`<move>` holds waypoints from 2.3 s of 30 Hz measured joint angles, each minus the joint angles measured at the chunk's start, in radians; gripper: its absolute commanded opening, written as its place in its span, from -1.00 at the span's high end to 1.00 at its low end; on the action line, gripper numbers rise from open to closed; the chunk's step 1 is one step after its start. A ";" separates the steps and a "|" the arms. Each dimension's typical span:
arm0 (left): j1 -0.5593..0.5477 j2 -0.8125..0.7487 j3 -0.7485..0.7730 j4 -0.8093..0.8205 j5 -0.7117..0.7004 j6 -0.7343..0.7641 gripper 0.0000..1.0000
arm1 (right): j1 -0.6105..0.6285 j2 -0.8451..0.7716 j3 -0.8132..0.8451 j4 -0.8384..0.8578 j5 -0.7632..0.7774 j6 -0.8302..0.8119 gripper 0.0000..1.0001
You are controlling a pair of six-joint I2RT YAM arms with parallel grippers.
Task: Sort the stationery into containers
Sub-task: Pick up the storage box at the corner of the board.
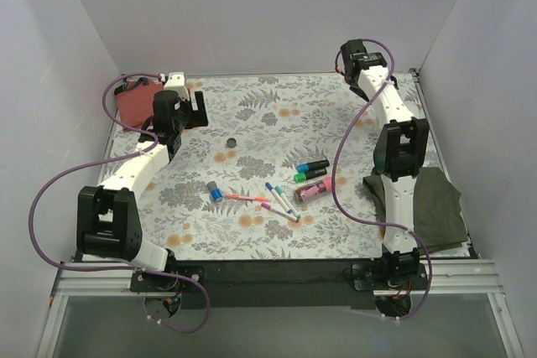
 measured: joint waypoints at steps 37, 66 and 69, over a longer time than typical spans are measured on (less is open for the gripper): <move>0.009 0.063 -0.001 0.004 0.000 -0.044 -0.64 | -0.001 0.077 -0.020 0.098 0.098 -0.163 0.21; 0.024 0.083 0.001 -0.007 -0.010 -0.047 -0.64 | -0.006 0.089 -0.023 0.099 0.108 -0.259 0.97; 0.027 0.087 0.021 -0.023 -0.005 -0.046 -0.64 | 0.010 0.030 -0.019 0.102 0.064 -0.264 0.97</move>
